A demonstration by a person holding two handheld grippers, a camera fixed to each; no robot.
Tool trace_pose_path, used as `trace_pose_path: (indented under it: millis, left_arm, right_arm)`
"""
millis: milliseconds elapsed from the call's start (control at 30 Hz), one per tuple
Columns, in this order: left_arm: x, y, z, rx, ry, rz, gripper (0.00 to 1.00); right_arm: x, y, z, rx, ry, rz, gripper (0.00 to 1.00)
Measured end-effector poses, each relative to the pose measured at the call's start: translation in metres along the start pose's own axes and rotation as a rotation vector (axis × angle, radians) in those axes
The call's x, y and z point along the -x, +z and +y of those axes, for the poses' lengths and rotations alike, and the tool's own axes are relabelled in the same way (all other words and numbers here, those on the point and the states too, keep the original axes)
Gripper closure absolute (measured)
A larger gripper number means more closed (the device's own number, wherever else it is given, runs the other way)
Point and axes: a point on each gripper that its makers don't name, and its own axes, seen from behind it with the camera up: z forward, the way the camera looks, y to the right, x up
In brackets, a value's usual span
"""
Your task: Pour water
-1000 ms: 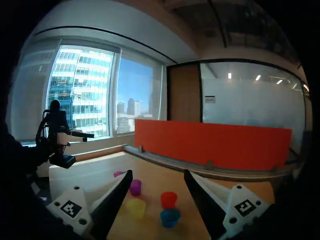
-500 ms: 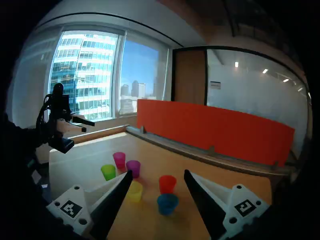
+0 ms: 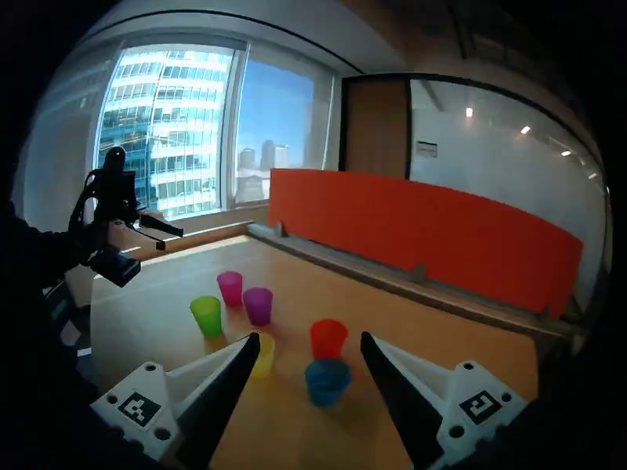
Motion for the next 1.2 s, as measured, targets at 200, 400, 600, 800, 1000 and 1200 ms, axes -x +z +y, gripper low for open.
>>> trace_pose_path:
  millis: [200, 400, 600, 800, 1000, 1200]
  left_arm:
    - [0.026, 0.01, -0.002, 0.006, 0.0, -0.039, 0.01]
    - [0.054, 0.02, -0.011, -0.004, 0.007, -0.085, 0.0]
    - [0.079, 0.027, -0.015, -0.004, 0.017, -0.124, 0.01]
    - [0.105, 0.034, -0.015, 0.008, 0.029, -0.171, 0.01]
    - [0.127, 0.04, -0.015, 0.021, 0.035, -0.215, 0.01]
    - [0.145, 0.047, -0.023, 0.012, 0.035, -0.264, 0.0]
  right_arm:
    - [0.024, 0.017, 0.003, 0.0, 0.009, -0.038, 0.01]
    - [0.046, 0.033, 0.009, 0.004, 0.005, -0.082, 0.0]
    - [0.067, 0.047, 0.014, 0.006, 0.009, -0.122, 0.01]
    - [0.088, 0.06, 0.019, 0.007, 0.017, -0.164, 0.0]
    - [0.105, 0.07, 0.021, 0.008, 0.01, -0.196, 0.01]
    - [0.118, 0.078, 0.023, 0.011, 0.002, -0.224, 0.0]
